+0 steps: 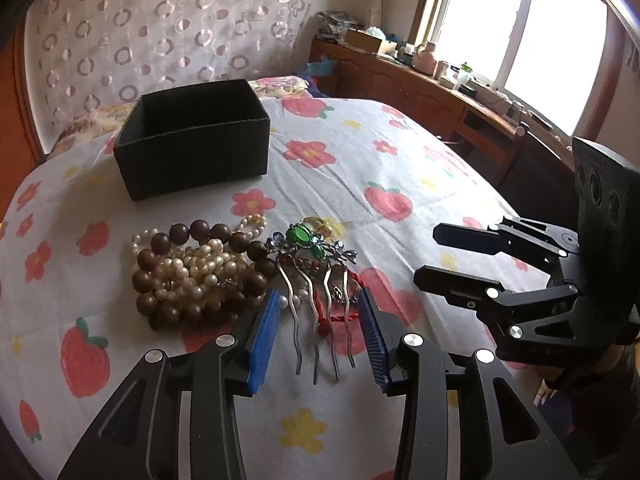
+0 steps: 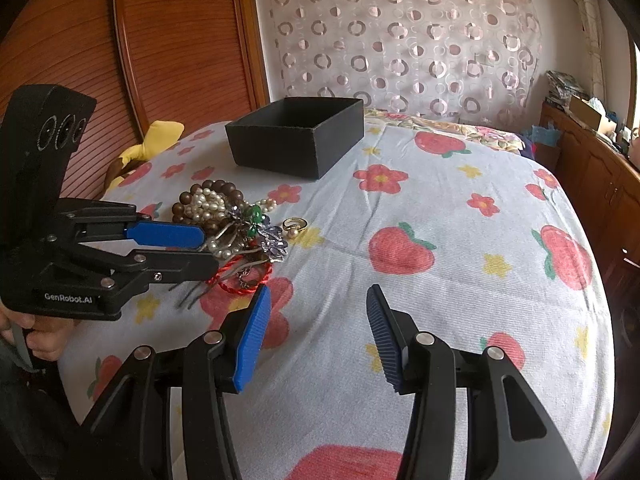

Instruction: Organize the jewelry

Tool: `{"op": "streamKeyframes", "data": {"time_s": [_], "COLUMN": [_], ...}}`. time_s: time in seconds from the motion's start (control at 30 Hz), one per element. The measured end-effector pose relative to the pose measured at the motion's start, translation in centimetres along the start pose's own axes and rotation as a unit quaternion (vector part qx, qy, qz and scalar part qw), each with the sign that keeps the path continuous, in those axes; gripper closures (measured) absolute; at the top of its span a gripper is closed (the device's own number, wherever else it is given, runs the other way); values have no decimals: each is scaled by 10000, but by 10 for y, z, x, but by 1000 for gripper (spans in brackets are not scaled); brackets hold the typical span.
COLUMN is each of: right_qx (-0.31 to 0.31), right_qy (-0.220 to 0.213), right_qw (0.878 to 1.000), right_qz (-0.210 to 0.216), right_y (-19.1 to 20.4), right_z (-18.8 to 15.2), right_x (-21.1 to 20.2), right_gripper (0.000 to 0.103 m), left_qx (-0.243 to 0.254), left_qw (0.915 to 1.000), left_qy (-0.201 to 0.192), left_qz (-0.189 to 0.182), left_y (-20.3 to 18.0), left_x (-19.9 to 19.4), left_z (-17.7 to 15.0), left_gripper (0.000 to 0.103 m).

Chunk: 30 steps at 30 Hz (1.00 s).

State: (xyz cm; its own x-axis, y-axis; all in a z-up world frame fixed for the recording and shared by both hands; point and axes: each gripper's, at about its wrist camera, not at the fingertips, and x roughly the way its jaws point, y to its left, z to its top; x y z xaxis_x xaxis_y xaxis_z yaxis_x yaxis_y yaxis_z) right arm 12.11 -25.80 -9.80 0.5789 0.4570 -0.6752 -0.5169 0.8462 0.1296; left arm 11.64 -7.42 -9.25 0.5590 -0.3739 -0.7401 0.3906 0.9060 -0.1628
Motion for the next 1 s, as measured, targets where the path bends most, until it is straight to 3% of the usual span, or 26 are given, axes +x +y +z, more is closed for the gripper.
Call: {"op": "streamKeyframes", "data": {"time_s": [0.07,0.13,0.43,0.7,0.73,0.77,1.0], "right_qx": [-2,-2,-4,-5,-5,-6,-7], "right_qy": [0,1,7,11,12,11,18], "right_qw": [10000,10000,10000,10000,10000,10000,10000], "right_qz": [0,0,-4,-3,-3,-5,-6], "right_y": [0,0,1,2,2,2,3], "right_z": [0,0,0,0,0,0,0], "right_x": [0,0,0,1,1,1,1], "right_gripper": [51,51,51,51,51,51,51], "left_qx": [-5,6,152,259,291,307,404], "left_qw": [10000,9999,9995,9993,9993,9994,9987], "left_qy": [44,96,203,53,-15,-36,-186], "left_qz": [-24,42,178,245,245,185,258], "left_y": [1,1,-2,-8,-10,-12,-18], "left_x": [3,7,12,4,-1,-4,-14], "left_z": [0,0,-4,-7,-7,-7,-6], "left_gripper": [76,80,80,84,89,102,102]}}
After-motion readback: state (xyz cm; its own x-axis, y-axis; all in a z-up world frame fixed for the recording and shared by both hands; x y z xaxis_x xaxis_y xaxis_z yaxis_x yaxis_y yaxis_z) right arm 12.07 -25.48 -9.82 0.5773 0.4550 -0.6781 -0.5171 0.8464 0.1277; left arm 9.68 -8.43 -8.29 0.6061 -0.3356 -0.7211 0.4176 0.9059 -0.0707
